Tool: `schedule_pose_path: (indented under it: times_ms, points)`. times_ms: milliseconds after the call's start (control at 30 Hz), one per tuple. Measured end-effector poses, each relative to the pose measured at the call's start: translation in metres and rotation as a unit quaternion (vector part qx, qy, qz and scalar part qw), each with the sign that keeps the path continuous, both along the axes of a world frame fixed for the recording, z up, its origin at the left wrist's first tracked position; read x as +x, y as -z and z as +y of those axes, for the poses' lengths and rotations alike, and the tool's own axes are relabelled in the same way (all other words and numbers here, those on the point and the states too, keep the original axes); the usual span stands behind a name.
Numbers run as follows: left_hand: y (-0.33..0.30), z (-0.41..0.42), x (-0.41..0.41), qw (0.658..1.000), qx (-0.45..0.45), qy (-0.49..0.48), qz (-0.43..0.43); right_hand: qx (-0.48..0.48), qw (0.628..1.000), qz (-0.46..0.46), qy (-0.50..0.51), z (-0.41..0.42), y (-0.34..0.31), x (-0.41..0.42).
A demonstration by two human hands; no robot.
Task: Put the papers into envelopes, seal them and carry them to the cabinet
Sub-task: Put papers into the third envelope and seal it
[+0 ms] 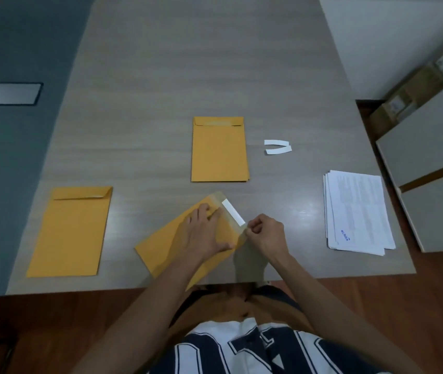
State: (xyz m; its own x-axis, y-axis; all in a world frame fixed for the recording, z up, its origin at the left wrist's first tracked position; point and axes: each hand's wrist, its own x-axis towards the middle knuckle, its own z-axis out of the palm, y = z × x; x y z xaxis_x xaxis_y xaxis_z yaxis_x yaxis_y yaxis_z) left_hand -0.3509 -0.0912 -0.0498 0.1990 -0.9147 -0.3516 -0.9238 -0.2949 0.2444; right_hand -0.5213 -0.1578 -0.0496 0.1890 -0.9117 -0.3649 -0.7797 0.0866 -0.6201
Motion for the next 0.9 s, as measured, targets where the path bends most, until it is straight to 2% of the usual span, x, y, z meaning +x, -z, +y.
schedule_pose_path:
  times_ms: [167, 367, 500, 567, 700, 900]
  points:
    - [-0.005, -0.016, -0.003, 0.999, 0.030, 0.013, -0.013, -0.006, 1.000, -0.019, -0.011, -0.011, -0.004, -0.012]
    - [-0.019, -0.035, -0.028, 1.000, -0.010, -0.019, 0.000, -0.044, 0.996, -0.036, 0.069, -0.040, -0.016, -0.063]
    - [-0.025, -0.057, -0.068, 0.996, -0.062, -0.005, 0.069, -0.069, 0.989, 0.001, 0.133, -0.059, -0.019, -0.118]
    - [-0.024, -0.074, -0.099, 0.992, -0.071, 0.002, 0.108, -0.094, 0.980, 0.051, 0.166, -0.066, -0.021, -0.150]
    - [-0.025, -0.103, -0.161, 0.986, -0.032, -0.013, 0.165, -0.127, 0.960, 0.114, 0.224, -0.078, -0.027, -0.208]
    - [-0.022, -0.139, -0.236, 0.974, 0.018, -0.074, 0.216, -0.063, 0.962, 0.155, 0.214, -0.100, -0.020, -0.268]
